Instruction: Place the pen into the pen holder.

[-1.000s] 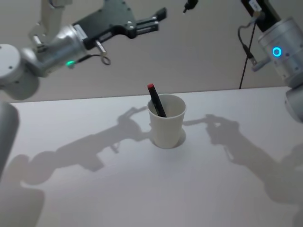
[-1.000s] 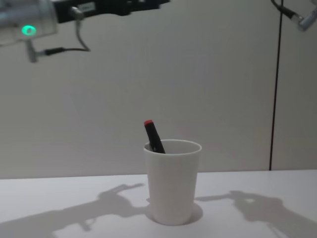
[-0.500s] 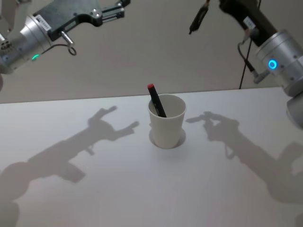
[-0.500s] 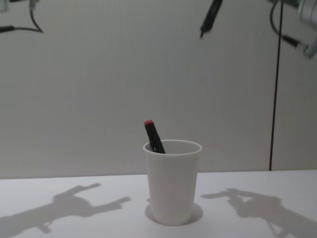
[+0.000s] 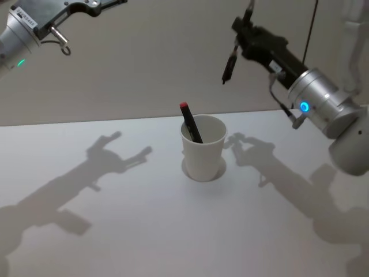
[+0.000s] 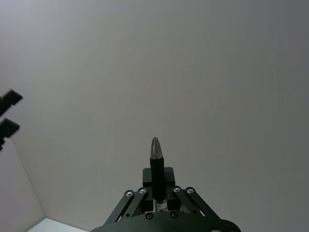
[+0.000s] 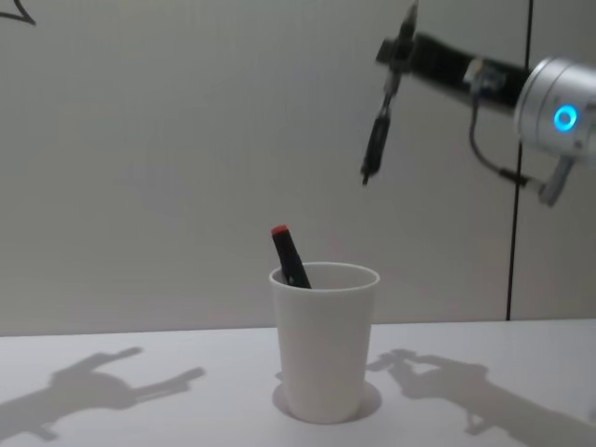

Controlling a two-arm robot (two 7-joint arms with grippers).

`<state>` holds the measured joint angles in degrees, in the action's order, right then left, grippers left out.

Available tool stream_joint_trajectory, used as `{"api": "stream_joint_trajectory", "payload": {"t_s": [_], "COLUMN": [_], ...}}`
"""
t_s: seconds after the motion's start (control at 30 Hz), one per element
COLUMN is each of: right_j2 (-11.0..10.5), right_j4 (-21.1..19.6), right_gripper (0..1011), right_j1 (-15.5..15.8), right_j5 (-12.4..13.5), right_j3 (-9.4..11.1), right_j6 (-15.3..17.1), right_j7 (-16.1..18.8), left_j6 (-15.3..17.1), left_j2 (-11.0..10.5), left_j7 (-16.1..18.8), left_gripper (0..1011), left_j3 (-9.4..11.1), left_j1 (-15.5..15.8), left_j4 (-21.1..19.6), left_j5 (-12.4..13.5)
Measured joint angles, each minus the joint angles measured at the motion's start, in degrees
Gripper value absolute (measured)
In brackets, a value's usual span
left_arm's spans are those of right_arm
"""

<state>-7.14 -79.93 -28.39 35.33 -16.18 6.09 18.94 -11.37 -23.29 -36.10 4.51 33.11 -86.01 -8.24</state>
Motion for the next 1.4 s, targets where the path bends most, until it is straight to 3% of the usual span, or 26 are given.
{"api": "stream_joint_trajectory", "payload": {"t_s": [0.27, 0.6, 1.1, 1.4], "right_j2": [0.92, 1.29, 0.98, 0.75], "right_j4": [3.00, 4.00, 3.95, 3.74], "right_gripper": [131, 131, 131, 131], "right_j1": [-0.54, -0.77, -0.61, -0.24], "right_j5": [-1.89, -3.59, -8.46, -9.95], "right_j3": [-1.46, -2.74, -3.91, -4.46], "right_j6": [0.22, 1.11, 1.22, 1.66], "right_j7": [2.63, 6.41, 7.61, 8.23], "left_j6": [-0.76, -1.11, -1.28, -1.34], "left_j2": [-0.62, -0.91, -1.05, -1.09], "left_j7": [1.71, 2.44, 2.86, 2.93], "left_gripper": [1001, 1001, 1001, 1001], "left_j3": [-0.53, -0.76, -0.87, -0.91], "left_j1": [-0.62, -0.93, -1.09, -1.14], "left_j4": [-1.29, -1.84, -2.18, -2.24], "left_j5": [0.72, 1.05, 1.23, 1.27]}}
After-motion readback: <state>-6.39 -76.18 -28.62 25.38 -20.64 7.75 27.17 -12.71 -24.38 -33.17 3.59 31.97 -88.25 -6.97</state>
